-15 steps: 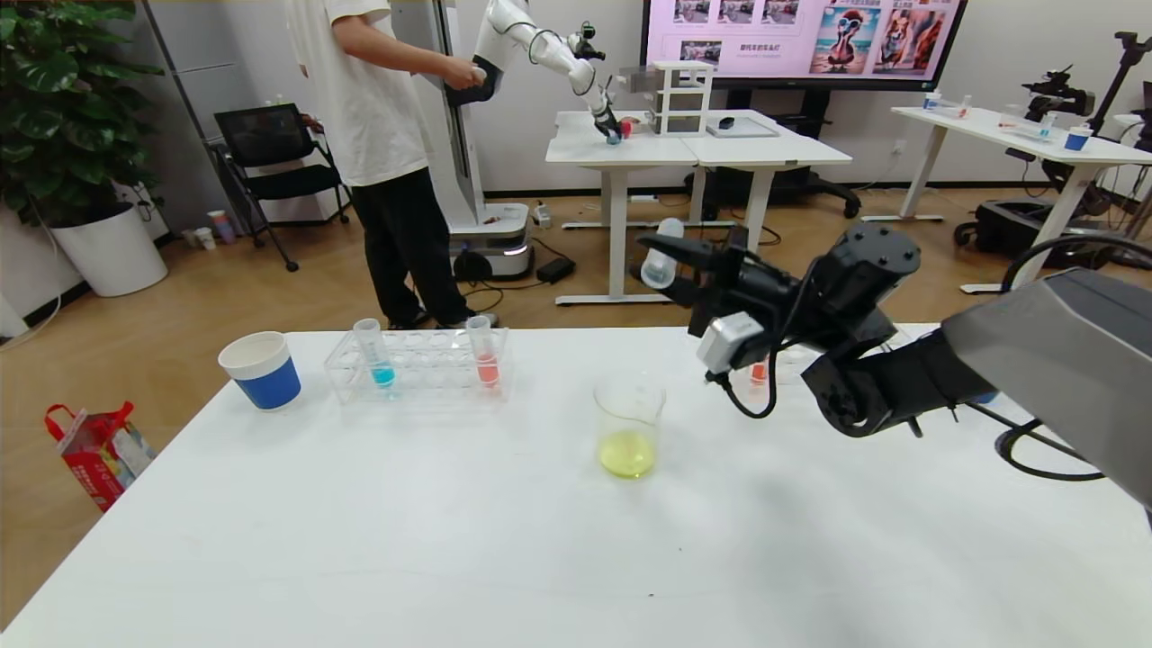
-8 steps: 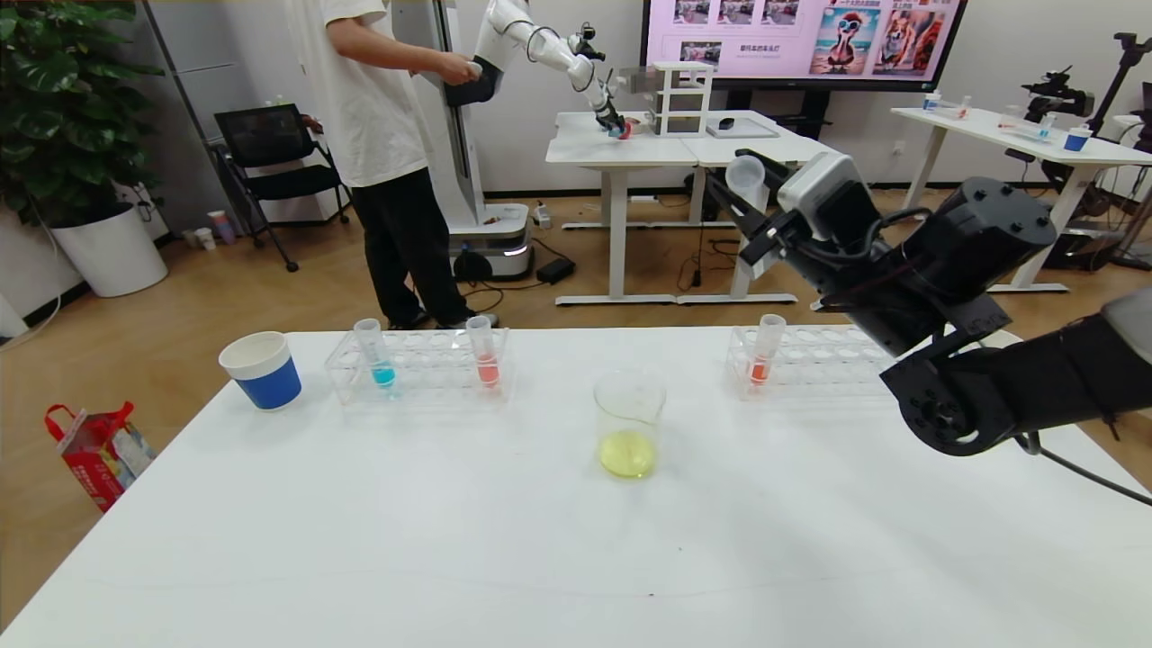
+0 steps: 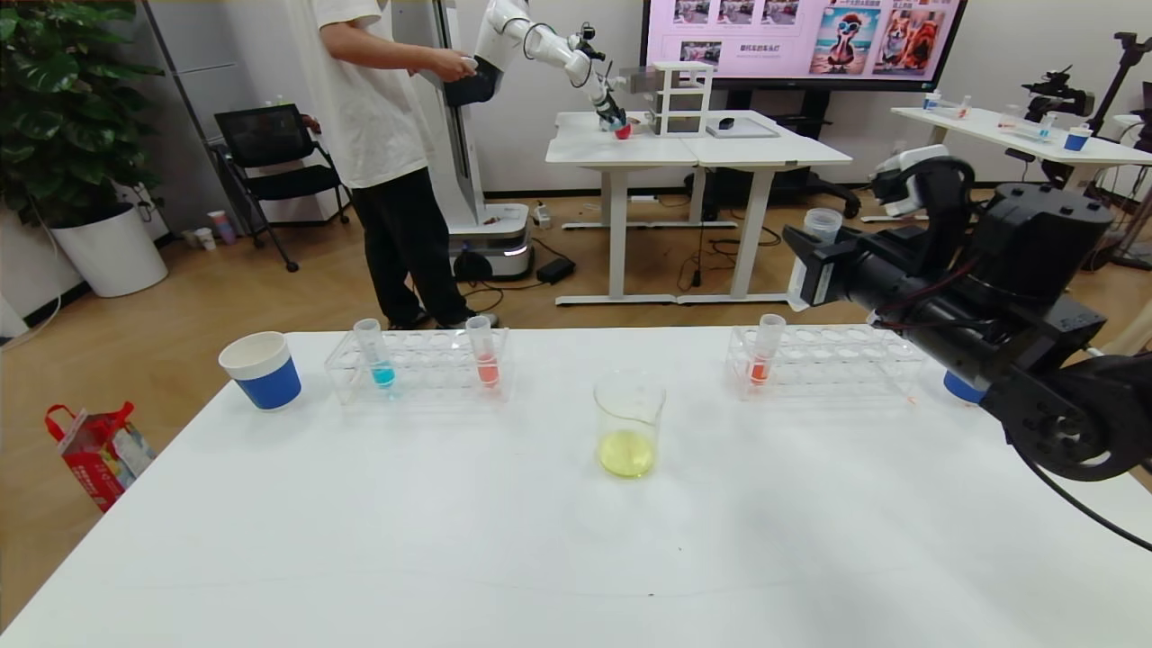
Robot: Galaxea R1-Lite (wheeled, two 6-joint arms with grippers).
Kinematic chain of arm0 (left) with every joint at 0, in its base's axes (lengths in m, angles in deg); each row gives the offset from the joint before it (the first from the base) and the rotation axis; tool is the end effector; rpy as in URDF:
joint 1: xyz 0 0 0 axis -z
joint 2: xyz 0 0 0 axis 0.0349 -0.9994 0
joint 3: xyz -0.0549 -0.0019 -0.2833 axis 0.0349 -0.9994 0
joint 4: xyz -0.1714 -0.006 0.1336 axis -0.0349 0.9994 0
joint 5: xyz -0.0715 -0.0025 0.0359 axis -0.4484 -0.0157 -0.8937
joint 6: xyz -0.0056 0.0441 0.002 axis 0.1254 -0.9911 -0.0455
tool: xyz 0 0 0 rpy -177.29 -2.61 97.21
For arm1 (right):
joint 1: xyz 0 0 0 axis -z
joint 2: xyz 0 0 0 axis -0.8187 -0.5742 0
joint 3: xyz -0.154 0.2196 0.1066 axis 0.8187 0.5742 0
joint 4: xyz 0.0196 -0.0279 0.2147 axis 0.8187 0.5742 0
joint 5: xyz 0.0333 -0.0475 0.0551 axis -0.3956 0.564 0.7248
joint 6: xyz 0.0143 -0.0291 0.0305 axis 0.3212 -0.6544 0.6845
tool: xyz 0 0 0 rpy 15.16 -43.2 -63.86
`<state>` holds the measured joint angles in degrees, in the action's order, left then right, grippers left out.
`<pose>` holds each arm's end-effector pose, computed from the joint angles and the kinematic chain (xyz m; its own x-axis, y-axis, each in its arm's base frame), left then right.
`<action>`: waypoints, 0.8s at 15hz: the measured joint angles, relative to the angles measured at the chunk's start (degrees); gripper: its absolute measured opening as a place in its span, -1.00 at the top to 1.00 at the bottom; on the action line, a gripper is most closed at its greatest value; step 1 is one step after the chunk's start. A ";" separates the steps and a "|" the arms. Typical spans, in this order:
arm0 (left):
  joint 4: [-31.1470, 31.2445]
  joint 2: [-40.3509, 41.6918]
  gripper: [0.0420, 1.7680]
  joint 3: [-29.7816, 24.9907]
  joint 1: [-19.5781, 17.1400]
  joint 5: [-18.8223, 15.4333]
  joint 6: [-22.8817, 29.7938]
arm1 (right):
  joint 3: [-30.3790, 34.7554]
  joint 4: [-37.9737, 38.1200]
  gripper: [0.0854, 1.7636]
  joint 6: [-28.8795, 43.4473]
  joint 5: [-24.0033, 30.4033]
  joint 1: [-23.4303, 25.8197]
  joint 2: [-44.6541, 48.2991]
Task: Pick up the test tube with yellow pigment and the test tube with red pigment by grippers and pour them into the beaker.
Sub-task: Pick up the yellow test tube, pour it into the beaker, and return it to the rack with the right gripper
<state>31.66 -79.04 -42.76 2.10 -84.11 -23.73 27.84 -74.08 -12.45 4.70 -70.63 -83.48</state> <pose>0.0399 0.0000 0.0752 1.0000 -0.0006 -0.0021 0.0006 1.0000 -0.0017 0.3728 0.1032 0.1824 0.9649 0.2385 0.1098 -0.2336 0.9707 -0.0557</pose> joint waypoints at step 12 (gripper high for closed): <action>0.00 0.00 -0.98 0.00 0.00 0.00 -0.05 | -6.94 0.77 0.50 0.50 2.71 30.98 -8.27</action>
<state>31.66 -79.04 -42.76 2.10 -84.11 -23.78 20.90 -73.31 -11.95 7.41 -39.66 -91.75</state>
